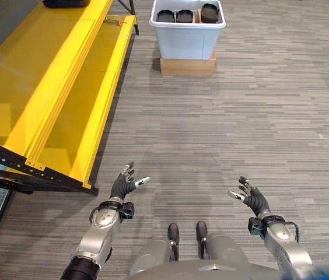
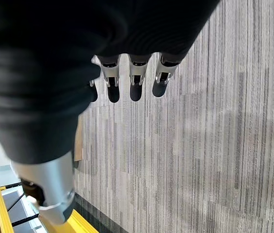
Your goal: Move parts from the plastic box to the shelf.
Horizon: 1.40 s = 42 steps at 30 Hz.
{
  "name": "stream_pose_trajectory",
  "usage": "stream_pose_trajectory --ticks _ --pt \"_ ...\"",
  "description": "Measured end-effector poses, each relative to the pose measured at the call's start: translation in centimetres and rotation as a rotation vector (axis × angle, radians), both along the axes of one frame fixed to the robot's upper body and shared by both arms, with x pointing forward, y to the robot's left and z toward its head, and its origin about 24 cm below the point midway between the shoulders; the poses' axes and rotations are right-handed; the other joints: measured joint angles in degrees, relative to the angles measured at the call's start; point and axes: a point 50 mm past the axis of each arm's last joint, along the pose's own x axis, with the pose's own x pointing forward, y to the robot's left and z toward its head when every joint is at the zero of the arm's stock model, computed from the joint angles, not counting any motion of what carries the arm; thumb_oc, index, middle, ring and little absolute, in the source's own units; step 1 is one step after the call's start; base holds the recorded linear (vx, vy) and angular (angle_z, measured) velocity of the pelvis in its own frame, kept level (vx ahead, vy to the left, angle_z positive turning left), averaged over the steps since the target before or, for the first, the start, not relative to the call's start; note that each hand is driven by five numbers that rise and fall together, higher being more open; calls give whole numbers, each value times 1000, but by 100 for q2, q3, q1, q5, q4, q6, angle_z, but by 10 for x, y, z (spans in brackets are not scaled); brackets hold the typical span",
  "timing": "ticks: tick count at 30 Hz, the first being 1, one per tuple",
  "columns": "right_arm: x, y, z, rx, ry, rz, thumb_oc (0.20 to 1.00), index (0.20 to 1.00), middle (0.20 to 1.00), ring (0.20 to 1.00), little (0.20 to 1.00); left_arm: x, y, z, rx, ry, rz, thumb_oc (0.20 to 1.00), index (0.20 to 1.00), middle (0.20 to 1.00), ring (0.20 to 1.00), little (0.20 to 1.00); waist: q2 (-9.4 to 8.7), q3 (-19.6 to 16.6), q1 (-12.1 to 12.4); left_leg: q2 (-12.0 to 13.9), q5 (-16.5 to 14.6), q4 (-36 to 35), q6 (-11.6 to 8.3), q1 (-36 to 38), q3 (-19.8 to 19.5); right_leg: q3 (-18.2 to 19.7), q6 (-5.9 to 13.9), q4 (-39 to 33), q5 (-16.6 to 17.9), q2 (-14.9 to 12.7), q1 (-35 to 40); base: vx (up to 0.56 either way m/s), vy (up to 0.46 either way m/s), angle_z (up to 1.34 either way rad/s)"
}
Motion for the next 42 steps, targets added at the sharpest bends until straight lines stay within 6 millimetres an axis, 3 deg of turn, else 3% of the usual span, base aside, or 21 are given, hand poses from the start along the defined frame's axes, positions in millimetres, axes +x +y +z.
stream_pose_trajectory --ticks 5,7,12,14,15,16,17,20,24,27,28,29,30,31,33,34,35,37,38,39,42 --pt "2 2 8 2 -33 26 1000 1000 1000 1000 1000 -2 4 -2 23 12 1 1000 1000 1000 1000 1000 28 128 -8 -45 -168 154 146 51 117 53 62 1581 36 -316 -915 114 60 -11" --pt "3 5 11 8 -48 33 1000 1000 1000 1000 1000 -2 5 -2 23 12 1 1000 1000 1000 1000 1000 107 150 -18 -20 -149 72 137 121 108 -8 145 943 -12 -368 -1002 184 -26 -17" --pt "-2 6 7 13 -24 35 1000 1000 1000 1000 1000 -1 2 -2 30 9 -8 1000 1000 1000 1000 1000 -167 123 -271 -65 -630 186 63 479 21 74 376 -1402 391 -53 -1181 363 -133 12" --pt "-10 3 3 11 0 25 1000 1000 1000 1000 1000 -16 -4 -13 5 56 0 1000 1000 1000 1000 1000 -116 -189 -283 96 -1078 197 -125 861 -126 -283 142 -1093 550 -102 -1018 452 -262 32" --pt "-21 -1 -2 8 32 31 1000 1000 1000 1000 1000 -35 -10 -26 -18 115 -2 1000 1000 1000 1000 1000 101 -694 -249 394 -1243 -63 -465 1289 -266 -217 -32 -1277 875 210 -559 240 -159 16" --pt "-19 -2 0 0 25 38 1000 1000 1000 1000 1000 -40 -10 -30 -18 139 -1 1000 1000 1000 1000 1000 202 -752 -251 578 -1209 -34 -670 1451 -303 -323 -571 -1252 1010 361 -390 224 -161 21" --pt "-12 -7 5 -26 0 50 1000 1000 1000 1000 1000 -37 -10 -28 -15 129 -6 1000 1000 1000 1000 1000 225 -762 -289 658 -1011 67 -966 1395 -443 -387 -697 -1116 920 376 -385 198 -156 18" --pt "-10 -24 5 -73 13 29 1000 1000 1000 1000 1000 -18 -12 -16 -12 62 -23 1000 1000 1000 1000 1000 288 -752 -342 1087 -403 -543 -1035 1626 -616 -489 -466 -599 737 546 -417 154 -122 28" --pt "-14 -26 2 -76 22 22 1000 1000 1000 1000 1000 -11 -12 -11 -17 39 -26 1000 1000 1000 1000 1000 167 -720 -477 1227 -456 -294 -1252 1555 -734 -433 -234 -543 244 679 -353 192 -175 2" --pt "-18 -25 -1 -68 39 18 1000 1000 1000 1000 1000 -11 -11 -11 -22 42 -25 1000 1000 1000 1000 1000 -20 -598 -420 1110 -635 1779 -1500 725 -729 -273 -676 -1147 -58 794 120 53 -187 -25" --pt "-24 -28 -4 -72 54 5 1000 1000 1000 1000 1000 -11 -15 -10 -38 37 -36 1000 1000 1000 1000 1000 -110 -555 -142 896 164 4161 -1451 -753 -1057 -273 -1172 -1179 11 875 135 96 -167 -18" --pt "-21 -24 -2 -63 41 9 1000 1000 1000 1000 1000 -4 -17 0 -43 -11 -50 1000 1000 1000 1000 1000 -297 -343 20 518 146 5253 -1213 -2028 -1316 -321 -1366 -1081 -69 880 76 356 -15 -3" --pt "-16 -22 0 -57 26 9 1000 1000 1000 1000 1000 -5 -16 1 -40 -11 -50 1000 1000 1000 1000 1000 -397 -236 128 334 56 5309 -1144 -2514 -1314 -261 -1300 -1116 -151 879 186 436 105 16" --pt "-2 -16 8 -21 -35 -28 1000 1000 1000 1000 1000 -9 -10 -3 -18 14 -45 1000 1000 1000 1000 1000 -658 14 214 427 -191 2947 -1097 -2797 -461 -88 -917 -1608 -62 746 743 569 209 1" --pt "8 -20 13 -39 -67 -34 1000 1000 1000 1000 1000 -21 -11 -16 -27 75 -30 1000 1000 1000 1000 1000 -348 61 423 585 20 29 -1127 -2550 -315 -98 -422 -2028 -260 803 1361 413 200 -62" --pt "7 -23 10 -53 -50 -33 1000 1000 1000 1000 1000 -29 -9 -20 -21 96 -26 1000 1000 1000 1000 1000 -124 -83 483 638 182 -484 -1130 -2524 -463 -81 -694 -2096 -239 901 1676 266 179 -86" --pt "0 -23 3 -36 -22 -53 1000 1000 1000 1000 1000 -31 -7 -20 -18 102 -19 1000 1000 1000 1000 1000 -78 -268 354 329 445 220 -738 -2343 -435 18 -656 -2161 -369 763 2039 410 295 -65" --pt "-12 -22 -3 -43 19 -29 1000 1000 1000 1000 1000 -31 -10 -18 -33 85 -22 1000 1000 1000 1000 1000 17 -474 316 86 642 326 -396 -1644 -225 178 -507 -1908 -419 700 2192 265 198 -71" --pt "-28 -21 -7 -47 61 -9 1000 1000 1000 1000 1000 -29 -14 -14 -40 59 -33 1000 1000 1000 1000 1000 286 -682 220 89 1223 -380 52 -793 -281 265 -205 -1572 -631 872 2234 207 141 -57" --pt "-31 -13 -12 -24 77 -13 1000 1000 1000 1000 1000 -21 -11 -11 -23 39 -34 1000 1000 1000 1000 1000 90 -713 113 -18 1340 -622 145 -619 -373 280 -98 -1159 -842 686 2005 186 127 -43" --pt "-32 -13 -8 -30 62 2 1000 1000 1000 1000 1000 -2 -17 1 -25 -22 -70 1000 1000 1000 1000 1000 64 -743 -60 -83 1385 -1127 175 -373 -441 273 104 -1557 -890 219 1697 167 129 -6"
